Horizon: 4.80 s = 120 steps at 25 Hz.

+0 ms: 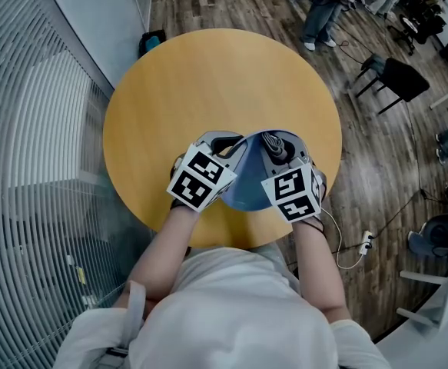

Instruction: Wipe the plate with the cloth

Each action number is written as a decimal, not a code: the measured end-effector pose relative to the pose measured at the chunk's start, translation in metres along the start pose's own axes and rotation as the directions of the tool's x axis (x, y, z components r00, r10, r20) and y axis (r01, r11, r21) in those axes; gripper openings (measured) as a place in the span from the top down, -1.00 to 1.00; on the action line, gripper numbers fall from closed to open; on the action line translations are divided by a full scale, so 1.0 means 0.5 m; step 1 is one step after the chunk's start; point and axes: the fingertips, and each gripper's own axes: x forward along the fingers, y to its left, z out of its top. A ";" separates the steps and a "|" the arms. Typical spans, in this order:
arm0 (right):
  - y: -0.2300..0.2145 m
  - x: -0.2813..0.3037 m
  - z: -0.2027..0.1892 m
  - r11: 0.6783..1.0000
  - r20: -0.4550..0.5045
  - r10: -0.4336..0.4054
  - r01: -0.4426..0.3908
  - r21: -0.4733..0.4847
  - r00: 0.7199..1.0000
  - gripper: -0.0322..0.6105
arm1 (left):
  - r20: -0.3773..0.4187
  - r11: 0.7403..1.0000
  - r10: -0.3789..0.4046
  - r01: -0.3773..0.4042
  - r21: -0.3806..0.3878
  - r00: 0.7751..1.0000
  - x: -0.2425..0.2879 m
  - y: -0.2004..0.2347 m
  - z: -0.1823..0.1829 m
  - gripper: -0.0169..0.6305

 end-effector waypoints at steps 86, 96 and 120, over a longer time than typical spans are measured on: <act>0.131 0.039 0.027 0.986 -0.031 0.138 -0.140 -0.092 0.990 0.62 | 0.037 0.998 0.006 -0.004 -0.057 0.999 -0.006 0.046 0.012 0.86; 0.195 0.046 0.038 0.970 -0.019 0.204 -0.205 -0.129 0.979 0.62 | 0.037 0.998 0.023 -0.020 -0.065 0.999 -0.010 0.046 0.005 0.86; 0.233 0.032 0.037 0.950 -0.003 0.280 -0.278 -0.140 0.960 0.62 | 0.056 0.997 0.014 -0.010 -0.070 0.998 -0.014 0.038 0.017 0.87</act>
